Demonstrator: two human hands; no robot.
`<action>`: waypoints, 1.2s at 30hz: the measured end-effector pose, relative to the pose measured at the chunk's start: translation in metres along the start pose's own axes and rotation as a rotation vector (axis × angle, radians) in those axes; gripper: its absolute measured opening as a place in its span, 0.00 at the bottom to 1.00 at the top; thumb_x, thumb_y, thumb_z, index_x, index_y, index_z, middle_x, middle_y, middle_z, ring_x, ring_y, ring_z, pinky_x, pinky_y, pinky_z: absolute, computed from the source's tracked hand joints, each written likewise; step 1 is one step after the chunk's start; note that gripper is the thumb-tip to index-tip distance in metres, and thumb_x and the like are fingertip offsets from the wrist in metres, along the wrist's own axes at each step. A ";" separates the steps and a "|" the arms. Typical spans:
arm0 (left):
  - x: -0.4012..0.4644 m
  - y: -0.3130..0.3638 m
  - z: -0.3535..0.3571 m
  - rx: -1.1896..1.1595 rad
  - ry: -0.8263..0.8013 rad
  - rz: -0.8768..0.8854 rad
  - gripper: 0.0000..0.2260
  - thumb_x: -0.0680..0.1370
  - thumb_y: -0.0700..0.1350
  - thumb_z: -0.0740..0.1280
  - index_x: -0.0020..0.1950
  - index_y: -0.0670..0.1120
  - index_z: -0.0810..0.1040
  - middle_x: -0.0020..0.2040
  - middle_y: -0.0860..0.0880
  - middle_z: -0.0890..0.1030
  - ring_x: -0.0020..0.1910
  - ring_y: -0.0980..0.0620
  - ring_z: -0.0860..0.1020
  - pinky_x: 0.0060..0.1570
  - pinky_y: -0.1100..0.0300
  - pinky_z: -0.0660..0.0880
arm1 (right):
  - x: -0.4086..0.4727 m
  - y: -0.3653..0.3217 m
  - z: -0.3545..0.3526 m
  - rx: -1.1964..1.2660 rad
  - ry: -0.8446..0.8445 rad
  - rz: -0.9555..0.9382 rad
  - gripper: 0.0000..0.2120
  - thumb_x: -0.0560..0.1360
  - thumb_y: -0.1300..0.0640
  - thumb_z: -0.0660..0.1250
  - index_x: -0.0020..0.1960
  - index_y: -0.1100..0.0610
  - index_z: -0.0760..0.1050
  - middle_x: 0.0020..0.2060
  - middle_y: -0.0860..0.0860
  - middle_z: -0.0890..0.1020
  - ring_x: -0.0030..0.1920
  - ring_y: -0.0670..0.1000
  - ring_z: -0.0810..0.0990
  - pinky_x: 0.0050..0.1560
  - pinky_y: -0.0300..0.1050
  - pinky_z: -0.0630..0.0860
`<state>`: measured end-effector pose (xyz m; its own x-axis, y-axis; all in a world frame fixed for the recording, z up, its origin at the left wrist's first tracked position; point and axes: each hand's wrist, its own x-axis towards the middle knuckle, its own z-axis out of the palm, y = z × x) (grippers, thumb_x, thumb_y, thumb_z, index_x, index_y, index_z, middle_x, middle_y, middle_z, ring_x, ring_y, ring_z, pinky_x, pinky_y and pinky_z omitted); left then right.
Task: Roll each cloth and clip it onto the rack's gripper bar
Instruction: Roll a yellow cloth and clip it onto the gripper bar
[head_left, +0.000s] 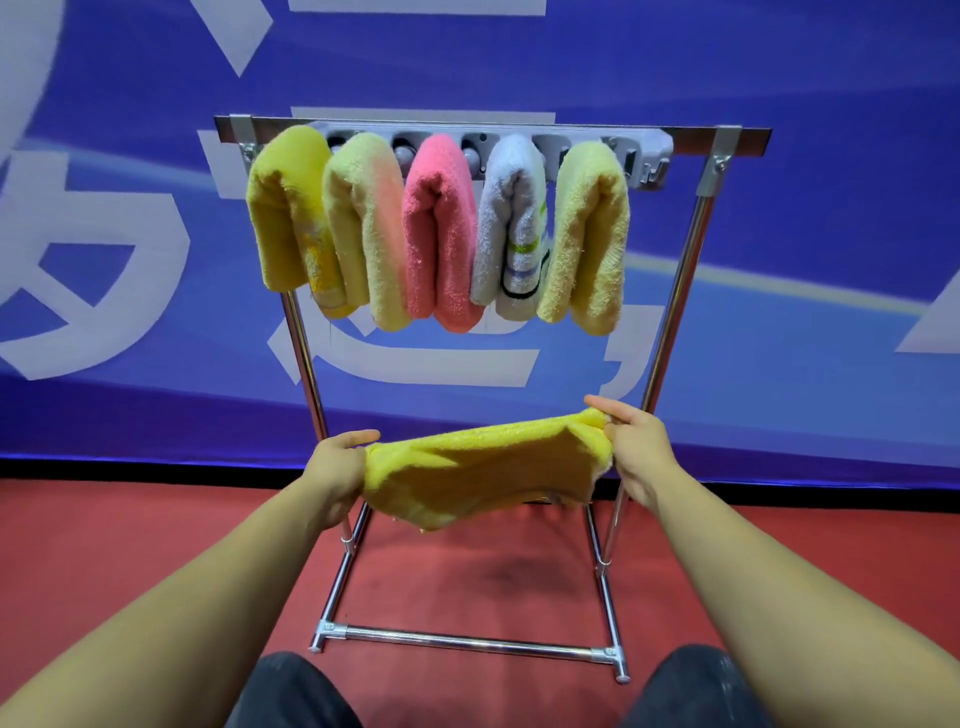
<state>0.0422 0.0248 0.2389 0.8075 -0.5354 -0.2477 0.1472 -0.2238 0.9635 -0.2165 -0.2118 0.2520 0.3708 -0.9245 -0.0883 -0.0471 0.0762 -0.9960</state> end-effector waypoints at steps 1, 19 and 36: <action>-0.006 0.005 0.000 -0.075 -0.050 -0.032 0.13 0.83 0.29 0.58 0.62 0.40 0.76 0.49 0.38 0.82 0.44 0.43 0.81 0.36 0.57 0.82 | -0.002 -0.004 0.000 0.047 0.005 0.026 0.21 0.75 0.72 0.58 0.52 0.54 0.86 0.49 0.59 0.86 0.47 0.56 0.85 0.49 0.51 0.83; -0.008 0.030 -0.009 0.048 0.142 0.263 0.11 0.81 0.38 0.66 0.62 0.41 0.83 0.57 0.44 0.82 0.56 0.49 0.79 0.54 0.58 0.73 | -0.001 -0.010 -0.012 0.102 -0.003 -0.036 0.12 0.80 0.65 0.67 0.60 0.58 0.83 0.54 0.56 0.82 0.39 0.49 0.76 0.31 0.36 0.74; -0.007 0.051 -0.017 0.188 0.069 0.418 0.11 0.78 0.43 0.74 0.60 0.41 0.84 0.48 0.47 0.86 0.51 0.49 0.84 0.61 0.52 0.79 | 0.002 -0.017 -0.022 0.113 0.090 -0.170 0.11 0.73 0.65 0.75 0.54 0.56 0.85 0.51 0.59 0.86 0.45 0.50 0.85 0.59 0.47 0.81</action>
<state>0.0535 0.0308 0.2919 0.8124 -0.5571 0.1720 -0.3003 -0.1469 0.9425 -0.2356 -0.2229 0.2693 0.2798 -0.9569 0.0774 0.1154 -0.0465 -0.9922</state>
